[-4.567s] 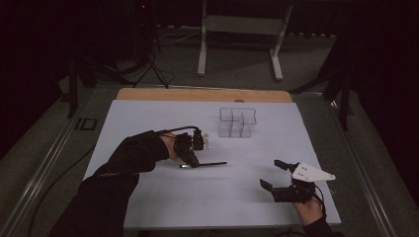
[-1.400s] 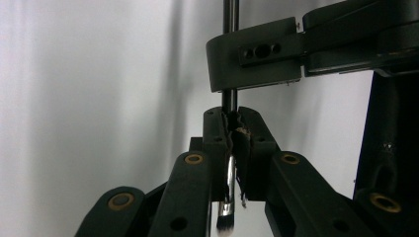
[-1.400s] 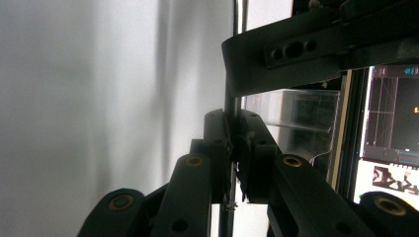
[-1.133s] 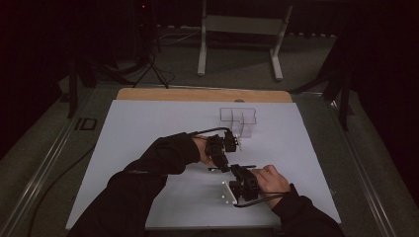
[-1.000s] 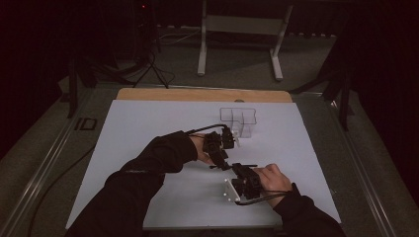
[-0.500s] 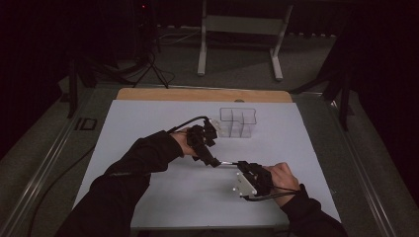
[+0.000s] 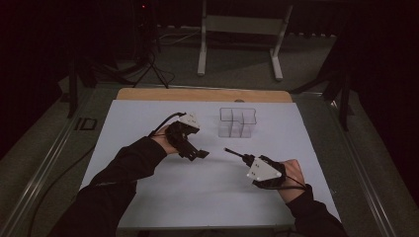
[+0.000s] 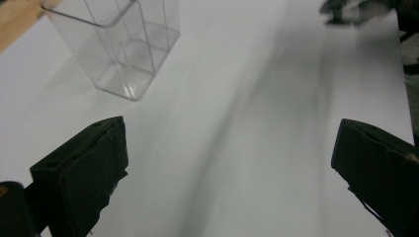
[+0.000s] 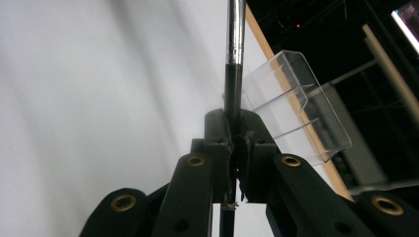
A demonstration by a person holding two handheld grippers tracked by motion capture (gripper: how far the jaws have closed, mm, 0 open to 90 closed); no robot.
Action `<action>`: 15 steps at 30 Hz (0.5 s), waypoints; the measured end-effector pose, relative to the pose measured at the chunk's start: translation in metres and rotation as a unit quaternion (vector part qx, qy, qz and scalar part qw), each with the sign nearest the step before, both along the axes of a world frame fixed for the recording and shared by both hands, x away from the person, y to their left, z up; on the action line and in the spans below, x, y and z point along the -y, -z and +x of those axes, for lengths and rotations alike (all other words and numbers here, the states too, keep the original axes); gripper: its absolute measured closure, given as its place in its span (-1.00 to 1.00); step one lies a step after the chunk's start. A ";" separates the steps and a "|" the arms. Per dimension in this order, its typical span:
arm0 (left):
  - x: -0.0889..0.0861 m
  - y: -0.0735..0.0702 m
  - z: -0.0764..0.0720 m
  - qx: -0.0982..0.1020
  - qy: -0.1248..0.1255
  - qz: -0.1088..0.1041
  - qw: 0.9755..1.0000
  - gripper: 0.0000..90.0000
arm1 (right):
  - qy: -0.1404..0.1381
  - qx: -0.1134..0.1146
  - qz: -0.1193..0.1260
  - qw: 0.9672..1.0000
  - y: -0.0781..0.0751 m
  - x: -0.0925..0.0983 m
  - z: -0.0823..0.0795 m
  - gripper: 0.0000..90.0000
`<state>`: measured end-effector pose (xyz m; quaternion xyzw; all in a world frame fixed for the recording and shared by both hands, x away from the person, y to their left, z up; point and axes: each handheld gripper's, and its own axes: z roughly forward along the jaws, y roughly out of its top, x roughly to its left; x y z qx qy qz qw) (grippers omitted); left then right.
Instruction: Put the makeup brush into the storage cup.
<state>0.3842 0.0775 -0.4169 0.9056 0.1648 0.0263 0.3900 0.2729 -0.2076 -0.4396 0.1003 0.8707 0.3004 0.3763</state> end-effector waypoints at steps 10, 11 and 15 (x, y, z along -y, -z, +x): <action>-0.016 0.008 -0.015 0.015 -0.029 -0.043 0.999 -0.95 | 0.014 -0.037 0.094 0.995 -0.019 0.012 0.010 0.87; -0.019 0.009 -0.016 0.014 -0.031 -0.046 0.998 -0.95 | 0.015 -0.043 0.106 0.993 -0.022 0.013 0.011 0.87; -0.029 0.015 -0.029 0.017 -0.040 -0.059 0.997 -0.95 | 0.026 -0.061 0.152 0.986 -0.030 0.020 0.018 0.87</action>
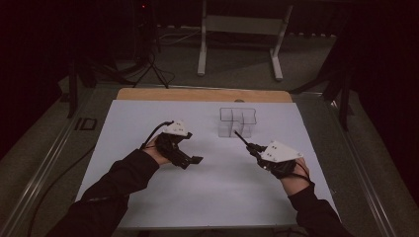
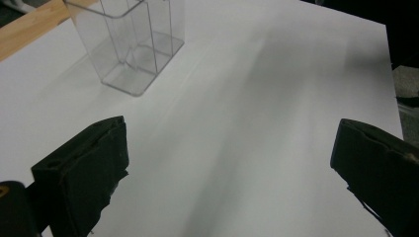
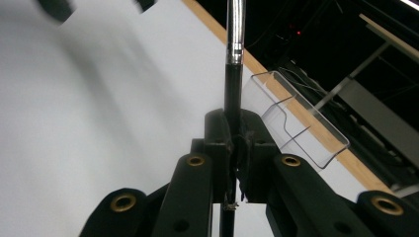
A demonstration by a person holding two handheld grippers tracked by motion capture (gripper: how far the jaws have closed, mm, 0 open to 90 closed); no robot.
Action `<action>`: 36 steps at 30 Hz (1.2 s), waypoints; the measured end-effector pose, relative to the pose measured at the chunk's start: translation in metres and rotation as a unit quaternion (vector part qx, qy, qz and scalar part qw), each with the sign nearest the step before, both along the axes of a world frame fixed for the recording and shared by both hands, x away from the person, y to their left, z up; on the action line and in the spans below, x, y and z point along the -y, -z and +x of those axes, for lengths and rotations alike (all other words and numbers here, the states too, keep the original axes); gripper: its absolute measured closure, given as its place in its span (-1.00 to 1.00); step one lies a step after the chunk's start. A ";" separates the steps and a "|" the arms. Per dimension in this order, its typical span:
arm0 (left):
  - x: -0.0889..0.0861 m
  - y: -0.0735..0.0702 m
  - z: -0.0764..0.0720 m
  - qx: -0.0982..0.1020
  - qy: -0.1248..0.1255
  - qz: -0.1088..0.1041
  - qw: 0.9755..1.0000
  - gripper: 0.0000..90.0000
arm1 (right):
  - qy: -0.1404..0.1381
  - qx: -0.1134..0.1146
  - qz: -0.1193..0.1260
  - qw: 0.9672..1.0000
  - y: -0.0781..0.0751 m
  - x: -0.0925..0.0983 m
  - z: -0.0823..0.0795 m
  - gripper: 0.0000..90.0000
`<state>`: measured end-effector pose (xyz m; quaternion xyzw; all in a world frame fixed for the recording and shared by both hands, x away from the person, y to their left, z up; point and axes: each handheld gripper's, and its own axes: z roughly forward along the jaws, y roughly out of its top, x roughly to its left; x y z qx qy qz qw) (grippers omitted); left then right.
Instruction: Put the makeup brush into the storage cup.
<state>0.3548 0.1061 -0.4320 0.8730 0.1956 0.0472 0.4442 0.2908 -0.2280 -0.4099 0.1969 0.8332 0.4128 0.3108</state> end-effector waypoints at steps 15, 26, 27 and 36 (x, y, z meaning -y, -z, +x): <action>-0.021 0.024 -0.042 0.017 -0.025 -0.033 0.999 -0.95 | 0.021 -0.004 0.086 0.996 -0.025 0.010 0.024 0.87; -0.029 0.035 -0.063 0.020 -0.049 -0.062 0.997 -0.95 | 0.040 -0.006 0.140 0.989 -0.040 0.012 0.045 0.87; -0.029 0.036 -0.064 0.019 -0.050 -0.061 0.997 -0.95 | 0.041 -0.004 0.144 0.989 -0.041 0.012 0.047 0.87; -0.030 0.045 -0.076 0.035 -0.069 -0.071 0.994 -0.95 | 0.069 -0.007 0.188 0.980 -0.042 0.000 0.069 0.87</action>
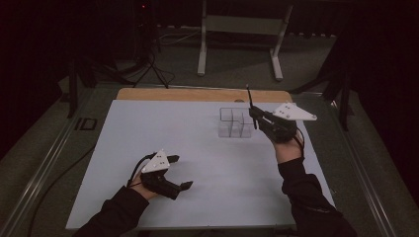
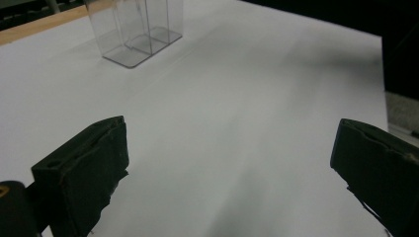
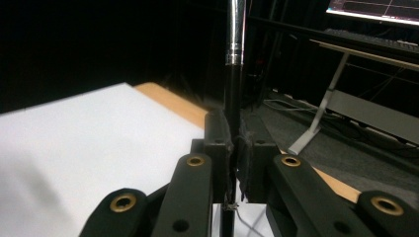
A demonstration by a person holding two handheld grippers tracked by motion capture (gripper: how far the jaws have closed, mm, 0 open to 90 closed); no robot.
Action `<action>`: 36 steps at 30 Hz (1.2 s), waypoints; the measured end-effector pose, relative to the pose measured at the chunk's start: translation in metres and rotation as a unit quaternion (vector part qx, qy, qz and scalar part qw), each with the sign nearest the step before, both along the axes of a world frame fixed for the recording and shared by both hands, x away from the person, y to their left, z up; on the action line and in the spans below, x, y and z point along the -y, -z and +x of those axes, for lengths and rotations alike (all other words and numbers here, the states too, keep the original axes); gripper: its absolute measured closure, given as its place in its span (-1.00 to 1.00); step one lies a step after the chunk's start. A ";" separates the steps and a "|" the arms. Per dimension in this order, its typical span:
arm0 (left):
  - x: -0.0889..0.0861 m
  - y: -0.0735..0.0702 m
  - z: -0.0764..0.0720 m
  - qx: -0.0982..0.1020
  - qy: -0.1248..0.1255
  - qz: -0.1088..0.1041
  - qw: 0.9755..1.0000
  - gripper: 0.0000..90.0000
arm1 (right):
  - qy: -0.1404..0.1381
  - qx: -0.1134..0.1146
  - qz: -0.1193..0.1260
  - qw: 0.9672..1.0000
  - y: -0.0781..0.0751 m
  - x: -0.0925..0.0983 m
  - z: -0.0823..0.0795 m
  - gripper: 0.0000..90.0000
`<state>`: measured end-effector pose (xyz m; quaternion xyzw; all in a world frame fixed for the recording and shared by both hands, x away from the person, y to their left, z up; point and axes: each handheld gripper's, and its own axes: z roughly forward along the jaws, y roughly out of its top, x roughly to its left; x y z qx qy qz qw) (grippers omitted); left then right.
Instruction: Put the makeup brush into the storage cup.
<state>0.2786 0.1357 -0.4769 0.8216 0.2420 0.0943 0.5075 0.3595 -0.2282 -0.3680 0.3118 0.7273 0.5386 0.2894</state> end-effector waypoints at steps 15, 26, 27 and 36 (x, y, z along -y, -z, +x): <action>-0.008 0.012 0.000 0.000 -0.019 -0.017 1.000 -0.95 | 0.037 -0.004 0.075 0.996 0.001 -0.009 0.033 0.87; -0.006 0.016 0.000 -0.003 -0.014 -0.018 1.000 -0.95 | 0.052 0.006 0.104 0.993 0.012 -0.013 0.053 0.86; -0.006 0.016 0.000 -0.004 -0.014 -0.017 1.000 -0.94 | 0.054 0.006 0.106 0.993 0.013 -0.013 0.054 0.87; -0.004 0.017 -0.001 -0.005 -0.008 -0.016 1.000 -0.94 | 0.068 -0.013 0.120 0.990 0.032 -0.019 0.070 0.86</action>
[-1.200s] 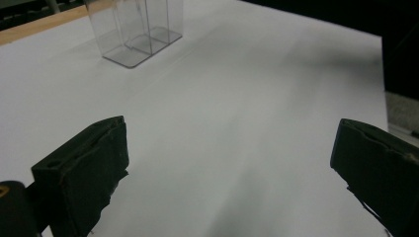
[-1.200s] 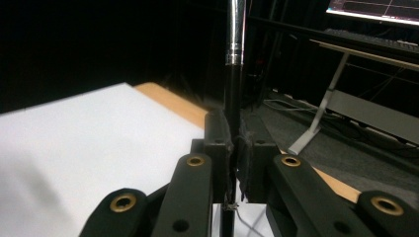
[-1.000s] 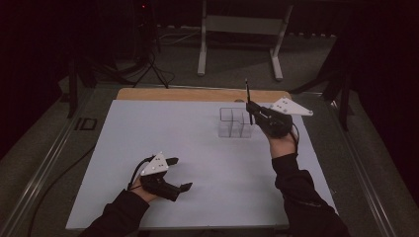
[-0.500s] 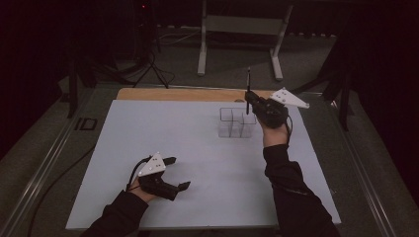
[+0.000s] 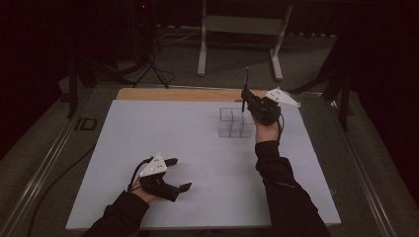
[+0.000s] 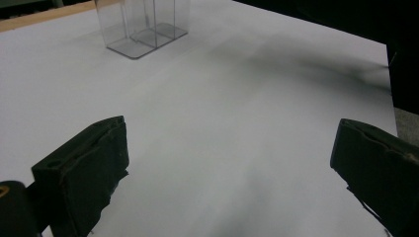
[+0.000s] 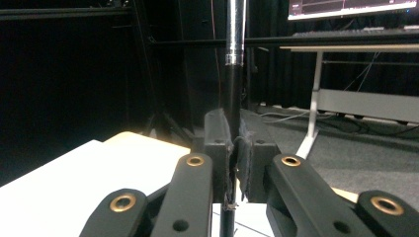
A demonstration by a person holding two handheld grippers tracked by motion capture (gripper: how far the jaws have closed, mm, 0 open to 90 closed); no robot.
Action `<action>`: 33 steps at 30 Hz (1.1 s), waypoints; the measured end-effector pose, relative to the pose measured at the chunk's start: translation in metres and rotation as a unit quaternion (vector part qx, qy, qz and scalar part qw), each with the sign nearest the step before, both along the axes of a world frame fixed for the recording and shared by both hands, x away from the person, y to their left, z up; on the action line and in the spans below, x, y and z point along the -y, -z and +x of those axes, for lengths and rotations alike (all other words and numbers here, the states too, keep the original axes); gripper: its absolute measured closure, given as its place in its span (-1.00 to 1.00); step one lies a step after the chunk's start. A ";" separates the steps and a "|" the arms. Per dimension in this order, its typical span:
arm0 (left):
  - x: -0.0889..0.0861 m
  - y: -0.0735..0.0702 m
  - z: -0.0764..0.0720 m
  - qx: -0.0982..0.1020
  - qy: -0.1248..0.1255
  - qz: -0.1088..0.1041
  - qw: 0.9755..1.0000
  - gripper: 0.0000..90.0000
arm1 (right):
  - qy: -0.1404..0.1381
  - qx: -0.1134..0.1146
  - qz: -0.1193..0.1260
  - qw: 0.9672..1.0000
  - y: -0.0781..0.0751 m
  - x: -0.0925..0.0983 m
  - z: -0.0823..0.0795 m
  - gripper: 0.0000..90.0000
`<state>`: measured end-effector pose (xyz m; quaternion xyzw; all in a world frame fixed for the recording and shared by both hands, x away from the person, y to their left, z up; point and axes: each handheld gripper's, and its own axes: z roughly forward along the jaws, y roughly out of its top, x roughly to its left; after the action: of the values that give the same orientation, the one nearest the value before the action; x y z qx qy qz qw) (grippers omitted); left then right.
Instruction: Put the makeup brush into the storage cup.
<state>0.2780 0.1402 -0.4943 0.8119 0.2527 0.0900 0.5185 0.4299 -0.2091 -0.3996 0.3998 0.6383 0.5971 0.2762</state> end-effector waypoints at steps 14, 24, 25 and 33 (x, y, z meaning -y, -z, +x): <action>0.002 0.002 -0.001 -0.003 0.011 0.002 1.000 -0.94 | 0.012 -0.027 -0.003 1.000 0.036 0.001 0.018 0.87; 0.002 0.003 -0.001 -0.009 0.015 0.003 1.000 -0.94 | 0.010 -0.069 -0.019 0.997 0.064 0.000 0.026 0.87; 0.002 0.003 -0.001 -0.010 0.016 0.001 1.000 -0.94 | 0.010 -0.071 -0.023 0.997 0.066 -0.001 0.026 0.87; 0.002 0.003 -0.001 -0.019 0.017 0.000 1.000 -0.94 | 0.017 -0.104 -0.042 0.994 0.074 -0.003 0.029 0.86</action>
<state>0.2774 0.1380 -0.4977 0.8176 0.2485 0.0661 0.5152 0.4590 -0.2058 -0.4735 0.4584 0.6815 0.5198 0.2350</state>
